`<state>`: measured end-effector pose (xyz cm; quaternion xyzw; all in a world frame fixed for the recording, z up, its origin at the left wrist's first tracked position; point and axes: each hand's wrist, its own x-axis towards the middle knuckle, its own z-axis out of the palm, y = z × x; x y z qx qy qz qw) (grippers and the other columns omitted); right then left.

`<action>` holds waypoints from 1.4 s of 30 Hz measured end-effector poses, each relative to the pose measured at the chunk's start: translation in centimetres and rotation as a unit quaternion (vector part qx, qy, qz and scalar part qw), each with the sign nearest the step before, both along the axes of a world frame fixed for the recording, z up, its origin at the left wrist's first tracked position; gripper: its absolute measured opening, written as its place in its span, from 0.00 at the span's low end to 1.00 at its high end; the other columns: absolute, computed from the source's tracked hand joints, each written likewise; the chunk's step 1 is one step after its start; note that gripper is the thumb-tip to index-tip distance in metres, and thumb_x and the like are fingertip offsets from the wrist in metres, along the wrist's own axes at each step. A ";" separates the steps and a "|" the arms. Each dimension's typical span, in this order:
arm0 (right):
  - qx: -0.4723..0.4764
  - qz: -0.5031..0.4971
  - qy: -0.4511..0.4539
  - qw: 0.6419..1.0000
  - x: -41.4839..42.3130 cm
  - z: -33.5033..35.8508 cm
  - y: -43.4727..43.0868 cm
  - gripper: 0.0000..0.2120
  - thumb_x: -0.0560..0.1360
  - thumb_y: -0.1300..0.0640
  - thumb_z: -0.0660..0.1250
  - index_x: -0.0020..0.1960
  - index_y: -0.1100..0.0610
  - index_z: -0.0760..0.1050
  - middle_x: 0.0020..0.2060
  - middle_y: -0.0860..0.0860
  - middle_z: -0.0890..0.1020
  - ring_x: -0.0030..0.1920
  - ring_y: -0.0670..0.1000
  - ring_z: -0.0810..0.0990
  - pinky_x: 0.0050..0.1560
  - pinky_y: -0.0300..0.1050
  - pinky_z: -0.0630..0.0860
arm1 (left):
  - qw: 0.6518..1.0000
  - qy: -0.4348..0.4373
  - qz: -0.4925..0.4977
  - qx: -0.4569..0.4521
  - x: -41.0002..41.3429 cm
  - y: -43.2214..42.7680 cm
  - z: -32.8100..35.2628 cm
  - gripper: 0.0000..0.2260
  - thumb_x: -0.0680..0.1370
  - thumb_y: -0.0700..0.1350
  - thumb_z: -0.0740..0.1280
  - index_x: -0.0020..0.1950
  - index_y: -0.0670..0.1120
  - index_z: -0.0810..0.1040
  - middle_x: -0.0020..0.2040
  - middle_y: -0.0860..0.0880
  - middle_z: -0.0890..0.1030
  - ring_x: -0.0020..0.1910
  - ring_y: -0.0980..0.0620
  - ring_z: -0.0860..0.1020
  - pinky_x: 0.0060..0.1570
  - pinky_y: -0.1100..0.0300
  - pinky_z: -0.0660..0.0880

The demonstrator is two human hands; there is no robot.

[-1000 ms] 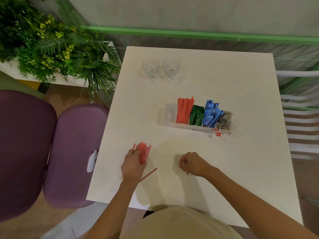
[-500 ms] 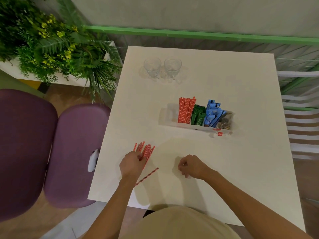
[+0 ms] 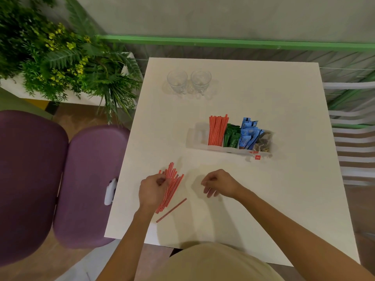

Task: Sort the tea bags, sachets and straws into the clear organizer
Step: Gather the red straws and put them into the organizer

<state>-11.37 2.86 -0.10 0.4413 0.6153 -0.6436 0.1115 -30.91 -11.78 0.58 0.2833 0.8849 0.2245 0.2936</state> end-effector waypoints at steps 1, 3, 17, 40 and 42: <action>-0.011 -0.013 0.012 1.000 -0.2 0.3 -0.1 0.07 0.77 0.60 0.64 0.50 0.62 0.80 0.40 0.58 0.85 0.37 0.55 0.85 0.36 0.42 0.77 | 0.999 -0.032 0.011 0.017 0.2 0.4 0.4 0.04 0.75 0.47 0.72 0.47 0.48 0.84 0.38 0.56 0.82 0.40 0.54 0.81 0.46 0.61 0.76; -0.037 -0.038 0.036 0.998 -0.7 0.9 -0.3 0.09 0.78 0.58 0.64 0.51 0.62 0.80 0.41 0.60 0.85 0.37 0.55 0.84 0.34 0.41 0.76 | 0.992 -0.115 0.035 0.035 0.9 1.3 1.2 0.01 0.74 0.45 0.73 0.43 0.50 0.83 0.37 0.56 0.81 0.40 0.54 0.81 0.46 0.62 0.77; -0.071 -0.133 0.086 0.985 1.4 0.7 -0.5 0.06 0.74 0.58 0.72 0.44 0.62 0.81 0.35 0.60 0.82 0.31 0.53 0.80 0.29 0.42 0.74 | 0.946 -0.319 -0.048 -0.011 6.3 3.1 1.0 0.06 0.74 0.45 0.74 0.48 0.45 0.85 0.41 0.48 0.85 0.40 0.53 0.82 0.37 0.63 0.78; -0.163 -0.225 0.149 0.949 2.8 1.0 -0.3 0.07 0.77 0.62 0.68 0.50 0.68 0.77 0.43 0.66 0.84 0.39 0.59 0.84 0.39 0.45 0.80 | 0.938 -0.325 -0.119 -0.010 7.6 3.1 2.2 0.10 0.82 0.50 0.60 0.45 0.52 0.79 0.29 0.51 0.71 0.23 0.58 0.64 0.24 0.65 0.60; -0.159 -0.201 0.144 0.956 2.7 1.4 -0.1 0.11 0.77 0.58 0.69 0.50 0.67 0.77 0.42 0.65 0.84 0.38 0.58 0.83 0.37 0.45 0.79 | 0.940 -0.303 -0.158 -0.016 7.4 3.2 2.4 0.11 0.82 0.50 0.60 0.45 0.53 0.80 0.29 0.54 0.71 0.24 0.60 0.65 0.26 0.67 0.61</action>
